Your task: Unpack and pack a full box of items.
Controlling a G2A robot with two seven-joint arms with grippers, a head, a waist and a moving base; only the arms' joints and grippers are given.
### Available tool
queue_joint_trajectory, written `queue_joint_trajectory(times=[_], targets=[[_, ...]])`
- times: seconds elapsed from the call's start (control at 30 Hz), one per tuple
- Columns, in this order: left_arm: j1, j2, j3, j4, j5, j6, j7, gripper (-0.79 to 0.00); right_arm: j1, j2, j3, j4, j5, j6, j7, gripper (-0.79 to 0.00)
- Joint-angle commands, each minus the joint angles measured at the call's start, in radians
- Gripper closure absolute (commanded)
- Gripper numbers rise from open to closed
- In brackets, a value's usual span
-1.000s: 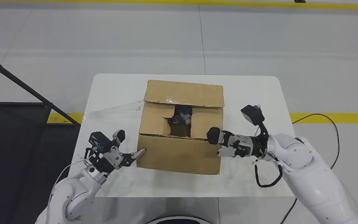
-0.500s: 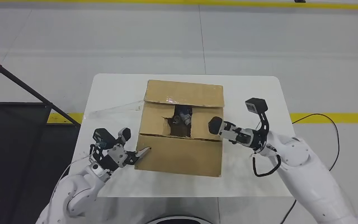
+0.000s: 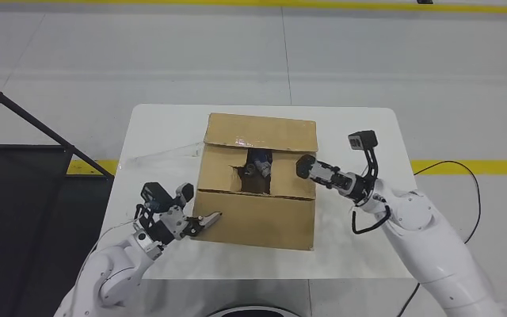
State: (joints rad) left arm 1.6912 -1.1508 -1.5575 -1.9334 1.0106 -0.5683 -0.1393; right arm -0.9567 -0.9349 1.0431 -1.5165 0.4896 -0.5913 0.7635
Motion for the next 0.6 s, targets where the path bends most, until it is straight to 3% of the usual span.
queue_joint_trajectory(times=[0.0, 0.4, 0.57], targets=[[-0.001, 0.0, 0.005, -0.001, 0.004, 0.001, 0.0, -0.785, -0.005, -0.001, 0.005, 0.004, 0.023, -0.006, 0.018, -0.785], [-0.007, 0.004, 0.03, -0.011, 0.036, 0.0, -0.002, -0.785, -0.006, -0.001, 0.007, 0.004, 0.03, -0.006, 0.019, -0.785], [-0.006, 0.006, 0.038, -0.014, 0.046, -0.003, 0.001, -0.785, -0.021, -0.006, 0.014, -0.008, 0.079, 0.048, 0.022, -0.785]])
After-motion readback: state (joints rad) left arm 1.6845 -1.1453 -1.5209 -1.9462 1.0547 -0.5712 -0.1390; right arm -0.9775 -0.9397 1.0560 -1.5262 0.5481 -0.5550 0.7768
